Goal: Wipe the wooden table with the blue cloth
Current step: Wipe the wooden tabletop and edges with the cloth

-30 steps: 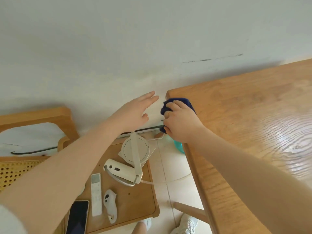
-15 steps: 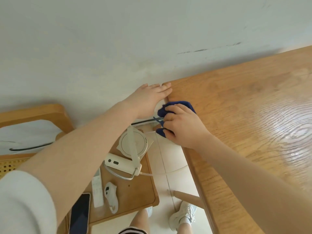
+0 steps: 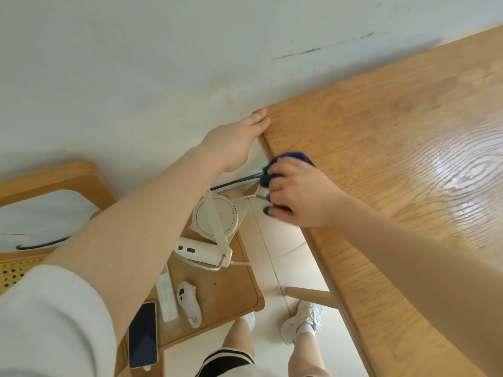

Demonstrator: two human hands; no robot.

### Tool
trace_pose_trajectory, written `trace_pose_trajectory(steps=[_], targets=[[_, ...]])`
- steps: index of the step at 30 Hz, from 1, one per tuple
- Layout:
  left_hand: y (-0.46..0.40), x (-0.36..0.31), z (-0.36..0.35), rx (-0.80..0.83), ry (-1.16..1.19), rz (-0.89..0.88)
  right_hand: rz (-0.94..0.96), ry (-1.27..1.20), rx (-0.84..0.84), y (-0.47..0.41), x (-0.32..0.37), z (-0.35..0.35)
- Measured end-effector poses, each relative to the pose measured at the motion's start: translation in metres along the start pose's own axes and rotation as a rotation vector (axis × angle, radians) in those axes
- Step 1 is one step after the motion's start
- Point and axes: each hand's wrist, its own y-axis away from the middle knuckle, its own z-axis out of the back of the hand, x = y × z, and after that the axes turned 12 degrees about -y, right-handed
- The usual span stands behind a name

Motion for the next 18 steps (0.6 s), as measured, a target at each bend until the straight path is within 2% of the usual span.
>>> trace_pose_trajectory(steps=[3, 6, 11, 13, 16, 18], targets=[[-0.001, -0.001, -0.004, -0.010, -0.018, 0.041, 0.043, -0.023, 0.106, 0.056, 0.023, -0.007], [0.001, -0.006, -0.015, -0.002, -0.082, 0.046, 0.114, 0.017, 0.187, 0.070, 0.015, -0.011], [0.006, -0.018, -0.021, -0.044, -0.218, 0.052, 0.010, 0.022, 0.067, 0.030, -0.002, -0.003], [0.017, -0.021, -0.022, -0.158, -0.154, -0.057, -0.029, 0.005, 0.027, 0.033, 0.006, -0.004], [0.045, -0.032, -0.029, -0.372, -0.064, -0.259, 0.021, -0.001, 0.065, 0.075, 0.027, -0.008], [0.061, -0.044, -0.044, -0.409, -0.047, -0.319, 0.062, -0.005, 0.103, 0.114, 0.042, -0.015]])
